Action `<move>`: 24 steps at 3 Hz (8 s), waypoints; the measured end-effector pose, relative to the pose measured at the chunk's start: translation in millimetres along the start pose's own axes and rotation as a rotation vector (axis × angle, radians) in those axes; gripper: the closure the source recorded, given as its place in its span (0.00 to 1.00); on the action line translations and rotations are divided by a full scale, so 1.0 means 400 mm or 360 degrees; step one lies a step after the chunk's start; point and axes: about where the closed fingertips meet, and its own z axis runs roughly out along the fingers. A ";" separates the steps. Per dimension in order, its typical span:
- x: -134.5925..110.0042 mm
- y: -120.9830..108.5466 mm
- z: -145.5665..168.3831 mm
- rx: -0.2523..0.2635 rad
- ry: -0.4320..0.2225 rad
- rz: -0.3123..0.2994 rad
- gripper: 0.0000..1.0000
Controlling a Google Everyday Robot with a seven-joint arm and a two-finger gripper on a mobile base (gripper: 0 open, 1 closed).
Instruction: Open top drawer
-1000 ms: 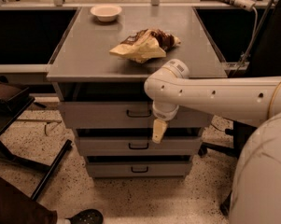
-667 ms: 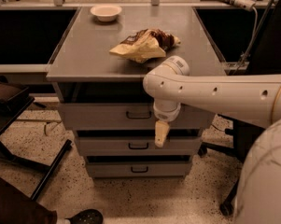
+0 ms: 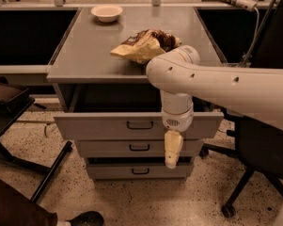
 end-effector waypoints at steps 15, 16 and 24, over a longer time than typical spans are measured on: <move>-0.040 -0.042 0.101 -0.0167 0.0055 0.0027 0.00; 0.034 0.003 0.076 -0.0191 0.0134 0.0091 0.00; 0.179 0.302 0.115 -0.0600 0.0171 0.0322 0.00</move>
Offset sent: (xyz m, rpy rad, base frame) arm 0.0034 0.0035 0.0262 -0.0317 -0.0536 -0.0088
